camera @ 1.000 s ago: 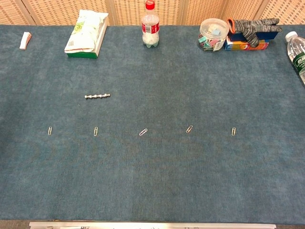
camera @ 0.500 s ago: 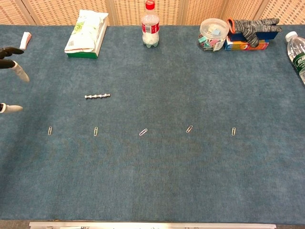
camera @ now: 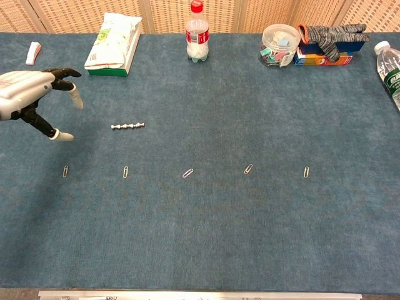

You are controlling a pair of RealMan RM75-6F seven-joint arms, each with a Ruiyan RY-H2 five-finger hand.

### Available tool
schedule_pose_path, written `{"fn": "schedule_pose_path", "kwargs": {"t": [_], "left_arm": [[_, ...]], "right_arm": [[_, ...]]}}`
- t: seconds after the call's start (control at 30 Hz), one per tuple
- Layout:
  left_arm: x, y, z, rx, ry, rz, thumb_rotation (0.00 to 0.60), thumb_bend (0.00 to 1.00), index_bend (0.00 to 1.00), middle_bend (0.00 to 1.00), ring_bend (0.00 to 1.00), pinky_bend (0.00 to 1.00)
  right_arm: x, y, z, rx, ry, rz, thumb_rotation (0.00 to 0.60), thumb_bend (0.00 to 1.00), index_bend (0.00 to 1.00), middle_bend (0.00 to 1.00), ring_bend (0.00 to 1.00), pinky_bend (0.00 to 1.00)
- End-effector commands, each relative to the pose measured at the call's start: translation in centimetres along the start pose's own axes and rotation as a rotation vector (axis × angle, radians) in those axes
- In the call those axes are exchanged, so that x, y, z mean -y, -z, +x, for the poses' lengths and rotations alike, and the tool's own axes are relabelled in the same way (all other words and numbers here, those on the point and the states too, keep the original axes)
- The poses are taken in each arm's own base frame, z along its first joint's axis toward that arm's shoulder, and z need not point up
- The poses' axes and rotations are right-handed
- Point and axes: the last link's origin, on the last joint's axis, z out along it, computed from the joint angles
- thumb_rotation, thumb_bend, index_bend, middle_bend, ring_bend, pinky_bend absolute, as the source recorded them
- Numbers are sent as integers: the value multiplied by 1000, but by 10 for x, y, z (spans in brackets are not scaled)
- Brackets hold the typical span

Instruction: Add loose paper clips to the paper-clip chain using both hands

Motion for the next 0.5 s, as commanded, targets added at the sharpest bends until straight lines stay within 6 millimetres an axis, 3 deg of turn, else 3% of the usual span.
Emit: {"fn": "schedule_pose_path", "kwargs": {"t": [0.03,0.5], "left_arm": [[-7,-14,0,4,-4,-5,600,0,371,70,53,111],[-26,-50,-8,33,-8,13,600,0,334,70,53,111]], "right_arm": [[-1,-1,0,3,-2,-3,600,0,140,157,63,369],[-3,-2,0,6,-4,-7,600,0,144,161,63,369]]}}
